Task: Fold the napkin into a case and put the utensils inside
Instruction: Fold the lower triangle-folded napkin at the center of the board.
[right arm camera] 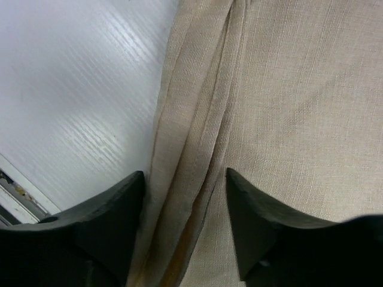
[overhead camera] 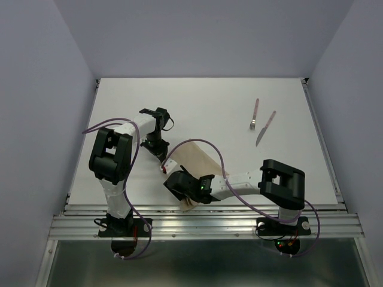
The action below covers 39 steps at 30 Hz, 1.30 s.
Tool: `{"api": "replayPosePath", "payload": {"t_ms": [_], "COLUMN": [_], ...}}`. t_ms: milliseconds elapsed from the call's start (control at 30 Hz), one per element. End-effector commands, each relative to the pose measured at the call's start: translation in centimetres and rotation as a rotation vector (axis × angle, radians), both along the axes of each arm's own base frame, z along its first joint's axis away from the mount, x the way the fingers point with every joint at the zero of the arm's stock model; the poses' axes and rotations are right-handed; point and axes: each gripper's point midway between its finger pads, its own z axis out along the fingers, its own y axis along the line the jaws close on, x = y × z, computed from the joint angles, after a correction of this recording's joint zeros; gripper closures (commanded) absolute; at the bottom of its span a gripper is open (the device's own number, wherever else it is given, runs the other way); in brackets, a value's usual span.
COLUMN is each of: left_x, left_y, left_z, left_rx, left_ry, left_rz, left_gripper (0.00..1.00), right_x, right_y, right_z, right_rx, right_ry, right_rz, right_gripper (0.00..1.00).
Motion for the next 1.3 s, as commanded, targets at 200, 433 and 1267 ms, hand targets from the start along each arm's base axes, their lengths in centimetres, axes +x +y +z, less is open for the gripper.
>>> {"api": "replayPosePath", "payload": {"t_ms": [200,433,1267], "left_x": [-0.4,-0.3,4.3], "left_y": [0.8,0.9,-3.1], "left_z": [1.0,1.0,6.1], "left_rx": [0.025,0.019,-0.255], "left_ry": [-0.001,-0.009,-0.444], "left_rz": [0.005,-0.007,-0.231], "left_gripper": [1.00,1.00,0.23], "right_x": [1.8,2.3,2.8], "right_y": [2.9,3.1,0.5], "right_z": [2.1,3.5,7.2], "right_rx": [0.092,0.170,0.706], "right_ry": [-0.090,-0.059,0.530], "right_rz": [-0.044,-0.067,0.046], "right_gripper": [0.61,0.81,0.99]}}
